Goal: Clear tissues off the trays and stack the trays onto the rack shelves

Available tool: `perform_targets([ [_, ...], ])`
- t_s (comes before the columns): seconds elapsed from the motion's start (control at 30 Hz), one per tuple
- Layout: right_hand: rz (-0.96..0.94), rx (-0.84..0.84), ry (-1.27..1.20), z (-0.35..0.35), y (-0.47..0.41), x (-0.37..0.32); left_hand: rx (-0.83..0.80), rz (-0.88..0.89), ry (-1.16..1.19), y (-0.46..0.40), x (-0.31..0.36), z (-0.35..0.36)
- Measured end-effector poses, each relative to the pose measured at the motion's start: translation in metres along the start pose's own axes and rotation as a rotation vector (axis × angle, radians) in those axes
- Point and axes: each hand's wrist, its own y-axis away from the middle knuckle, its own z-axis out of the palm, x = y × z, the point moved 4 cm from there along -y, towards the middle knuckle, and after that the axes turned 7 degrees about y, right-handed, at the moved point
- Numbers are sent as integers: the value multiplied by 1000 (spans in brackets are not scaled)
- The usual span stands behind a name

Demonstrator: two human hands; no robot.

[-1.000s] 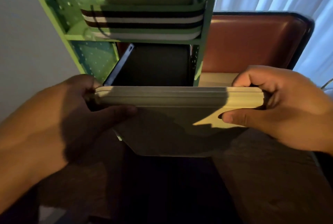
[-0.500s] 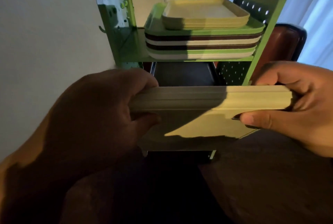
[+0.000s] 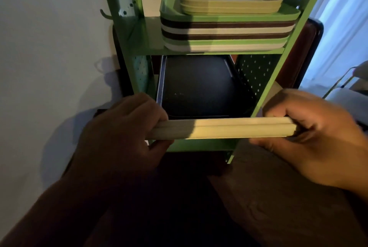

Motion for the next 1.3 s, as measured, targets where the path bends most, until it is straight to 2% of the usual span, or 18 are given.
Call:
perform_targets([
  [0.1,-67,-6,72,32,12,23,-49,-12,21,13,-10,25],
  [0.2,-98,-103,269,71,34,48,-84,120,33,27,-21,56],
  [0.33,35,-140,112,114,69,58,-249,179,135,47,-43,103],
  [0.43,71,-271,117,148,83,79,-418,119,50,62,-65,149],
  [0.57,93,-433,235,191,86,111,-652,-157,70,70,-93,209],
  [0.63,115,-556,287,209,83,116,-718,-166,60,71,-108,234],
  [0.7,95,-695,400,227,78,117,-713,-98,63,70,-119,252],
  [0.8,152,-802,481,243,69,120,-726,-71,67,68,-126,267],
  [0.93,210,-797,545,247,60,128,-644,-103,69,57,-127,272],
  [1.1,314,-808,494,244,48,138,-593,-170,170,44,-130,278],
  [1.3,348,-804,459,242,41,136,-640,-262,133,34,-127,275],
])
